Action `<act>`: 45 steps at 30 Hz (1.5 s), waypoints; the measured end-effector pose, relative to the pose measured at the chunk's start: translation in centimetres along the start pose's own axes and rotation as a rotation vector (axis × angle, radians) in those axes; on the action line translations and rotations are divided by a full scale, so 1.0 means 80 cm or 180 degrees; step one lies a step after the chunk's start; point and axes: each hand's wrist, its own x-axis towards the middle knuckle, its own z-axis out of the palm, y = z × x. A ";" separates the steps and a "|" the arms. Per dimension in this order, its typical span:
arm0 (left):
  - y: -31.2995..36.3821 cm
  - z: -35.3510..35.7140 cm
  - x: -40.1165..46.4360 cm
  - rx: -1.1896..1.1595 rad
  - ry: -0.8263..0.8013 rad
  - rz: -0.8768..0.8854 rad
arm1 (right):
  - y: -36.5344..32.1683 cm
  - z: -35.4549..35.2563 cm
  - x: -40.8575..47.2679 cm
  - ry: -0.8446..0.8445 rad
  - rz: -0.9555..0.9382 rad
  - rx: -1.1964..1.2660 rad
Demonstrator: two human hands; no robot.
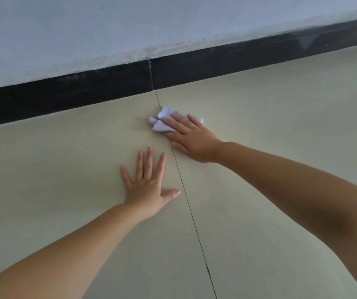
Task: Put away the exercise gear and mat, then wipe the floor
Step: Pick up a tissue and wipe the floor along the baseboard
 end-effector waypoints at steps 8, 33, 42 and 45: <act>0.002 -0.006 -0.001 0.0183 -0.0204 -0.0034 | 0.192 -0.032 -0.113 0.0736 0.3278 0.1039; -0.029 -0.049 -0.020 0.0443 -0.0118 0.0373 | 0.043 0.031 -0.154 0.0479 0.3533 0.0884; -0.048 -0.038 -0.049 0.0596 -0.0192 0.0090 | -0.158 0.080 -0.147 -0.0158 0.0307 -0.0102; -0.041 -0.040 -0.048 0.0632 -0.0196 0.0074 | -0.050 0.068 -0.202 -0.0025 0.1399 0.0029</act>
